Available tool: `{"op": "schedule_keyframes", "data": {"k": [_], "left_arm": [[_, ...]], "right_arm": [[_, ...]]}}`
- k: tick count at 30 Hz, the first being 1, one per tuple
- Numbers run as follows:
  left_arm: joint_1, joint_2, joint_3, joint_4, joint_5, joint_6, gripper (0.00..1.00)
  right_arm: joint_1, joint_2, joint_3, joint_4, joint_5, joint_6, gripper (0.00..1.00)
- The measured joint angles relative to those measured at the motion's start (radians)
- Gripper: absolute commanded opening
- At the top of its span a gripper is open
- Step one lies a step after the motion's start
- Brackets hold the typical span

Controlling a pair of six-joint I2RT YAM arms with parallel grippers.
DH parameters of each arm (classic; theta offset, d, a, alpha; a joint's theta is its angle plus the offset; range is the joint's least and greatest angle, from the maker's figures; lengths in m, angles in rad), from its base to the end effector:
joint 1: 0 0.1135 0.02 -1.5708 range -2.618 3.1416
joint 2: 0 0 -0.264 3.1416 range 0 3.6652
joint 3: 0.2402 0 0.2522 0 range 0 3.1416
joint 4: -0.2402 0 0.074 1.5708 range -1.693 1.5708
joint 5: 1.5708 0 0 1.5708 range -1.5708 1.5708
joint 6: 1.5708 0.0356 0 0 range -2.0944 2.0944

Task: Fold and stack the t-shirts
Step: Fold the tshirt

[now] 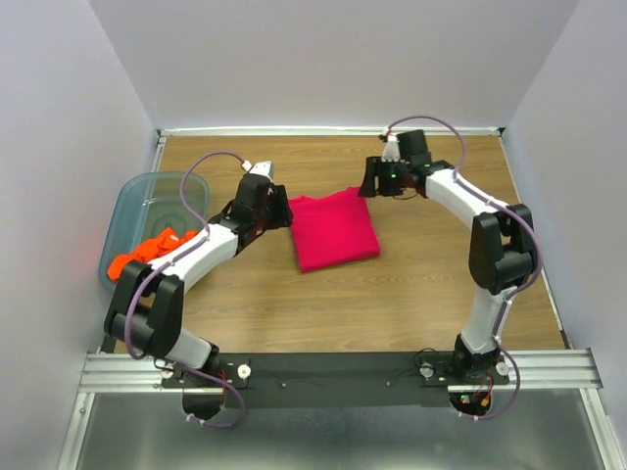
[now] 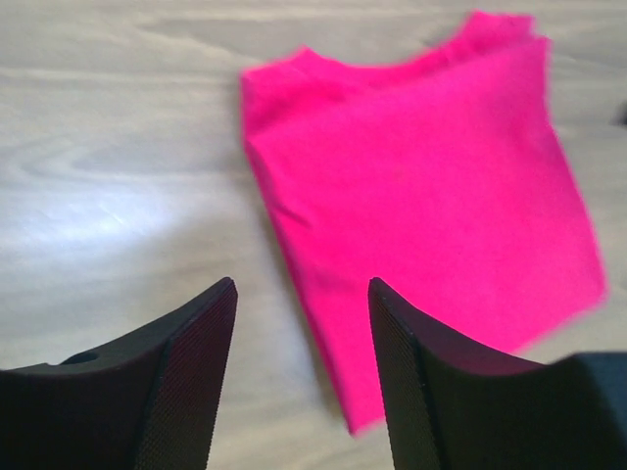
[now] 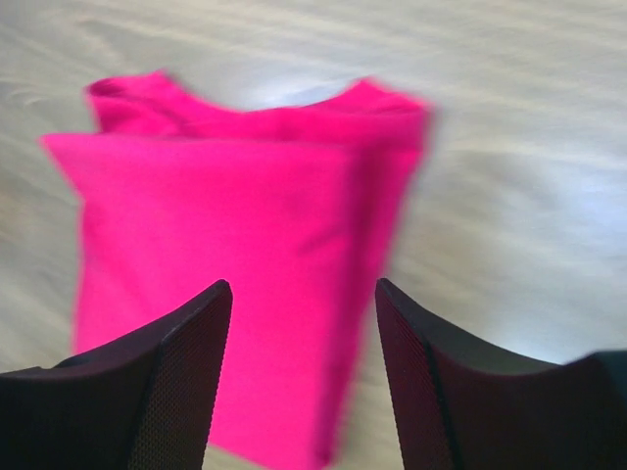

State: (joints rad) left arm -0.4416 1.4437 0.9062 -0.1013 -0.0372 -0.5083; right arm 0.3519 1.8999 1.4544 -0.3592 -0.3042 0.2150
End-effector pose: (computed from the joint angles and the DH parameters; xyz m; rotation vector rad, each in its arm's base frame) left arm 0.2859 -0.1337 0.2362 -0.0961 2.2502 -0.4807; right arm 0.3972 0.1572 0.2341 -0.3140 2.3993 0.6276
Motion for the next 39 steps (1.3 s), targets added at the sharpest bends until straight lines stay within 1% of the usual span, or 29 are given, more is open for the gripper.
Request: {"op": "schedule_keyframes", "data": {"k": [4,7,11,14,25,34,38,39], "left_arm": [[0.048,0.082,0.000,0.097,0.035,0.049,0.64],[0.060,0.144,0.003,0.153,0.074,0.094,0.61],[0.073,0.199,0.019,0.188,0.122,0.146,0.60],[0.086,0.228,0.041,0.207,0.147,0.177,0.59],[0.122,0.333,0.110,0.233,0.236,0.259,0.55],[0.122,0.378,0.159,0.226,0.278,0.292,0.54],[0.125,0.390,0.169,0.226,0.281,0.301,0.54],[0.126,0.395,0.170,0.226,0.283,0.303,0.54]], "right_arm": [[-0.116,0.048,0.000,0.035,-0.108,-0.084,0.68],[-0.155,0.101,0.003,0.052,-0.200,-0.132,0.68],[-0.156,0.184,0.040,0.053,-0.308,-0.207,0.65],[-0.151,0.233,0.082,0.056,-0.359,-0.241,0.64],[-0.151,0.349,0.225,0.069,-0.491,-0.288,0.64],[-0.151,0.414,0.290,0.072,-0.560,-0.287,0.56],[-0.151,0.433,0.309,0.074,-0.594,-0.284,0.45],[-0.151,0.437,0.310,0.074,-0.603,-0.284,0.40]]}}
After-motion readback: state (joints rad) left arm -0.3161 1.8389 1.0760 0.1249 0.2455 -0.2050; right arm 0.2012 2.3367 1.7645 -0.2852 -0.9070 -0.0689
